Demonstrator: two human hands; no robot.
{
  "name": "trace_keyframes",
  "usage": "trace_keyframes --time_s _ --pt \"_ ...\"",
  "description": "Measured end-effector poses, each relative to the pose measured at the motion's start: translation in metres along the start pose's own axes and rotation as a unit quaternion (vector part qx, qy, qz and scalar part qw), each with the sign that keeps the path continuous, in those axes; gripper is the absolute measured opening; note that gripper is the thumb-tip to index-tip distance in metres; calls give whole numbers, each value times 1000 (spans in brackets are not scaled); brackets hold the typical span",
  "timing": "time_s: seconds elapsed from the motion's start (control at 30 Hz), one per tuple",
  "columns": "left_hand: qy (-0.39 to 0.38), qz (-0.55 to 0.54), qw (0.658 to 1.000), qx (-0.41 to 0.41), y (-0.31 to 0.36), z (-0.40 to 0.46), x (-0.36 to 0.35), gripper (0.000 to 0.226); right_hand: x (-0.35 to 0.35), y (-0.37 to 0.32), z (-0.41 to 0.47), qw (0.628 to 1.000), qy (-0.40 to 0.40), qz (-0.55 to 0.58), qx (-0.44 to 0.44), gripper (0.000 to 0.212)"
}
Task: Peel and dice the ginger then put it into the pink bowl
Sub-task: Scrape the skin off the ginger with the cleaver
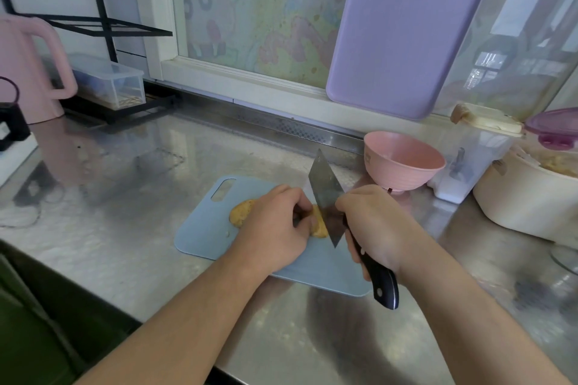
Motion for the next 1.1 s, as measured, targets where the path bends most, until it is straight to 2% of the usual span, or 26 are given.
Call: trace_keyframes --time_s 0.13,0.5,0.6,0.63,0.7,0.77,0.8,0.83,0.9,0.93,0.97,1.0,1.07,1.1 --pt "-1 0 1000 4 0 0 0 8 4 -5 -5 1000 12 3 11 17" --pt "1 2 1000 8 2 0 2 12 -3 -4 -4 999 25 -38 22 18" --pt "2 6 1000 6 1 0 2 14 -6 -14 -5 987 54 -125 88 19" --pt "2 5 1000 4 1 0 2 13 -6 -17 -7 985 63 -122 101 14" --pt "3 2 1000 2 1 0 1 13 -8 -23 -13 977 61 -159 126 5" --pt "6 1 1000 0 0 0 1 13 -22 -30 -17 953 -1 -266 145 25" --pt "8 0 1000 -3 -1 0 1 13 -24 -36 -18 931 22 -321 171 37" --pt "9 -1 1000 -5 -1 0 0 12 -24 -34 -17 932 26 -318 173 44" --pt "10 -1 1000 -8 -3 0 0 12 -22 -36 -16 894 82 -358 256 42" --pt "10 1 1000 -8 -3 0 0 12 -23 -30 -14 909 18 -348 230 41" --pt "12 3 1000 -8 -3 0 -1 11 -21 -38 -26 910 13 -328 254 40" --pt "14 4 1000 -8 -4 0 -1 11 -17 -40 -26 899 41 -317 299 38" --pt "15 3 1000 -6 -4 1 -1 12 -8 -37 -19 875 68 -362 315 36" --pt "14 3 1000 -5 -3 1 -1 13 -10 -40 -19 869 61 -384 306 41"
Point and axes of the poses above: each hand's wrist, its own z-axis towards the middle knuckle, its own x-axis out of the back of the hand, y = z × x, the point moved 6 cm from there along z, towards the middle knuckle, and after that the axes turned 4 degrees about -x, right-handed, at the moved point
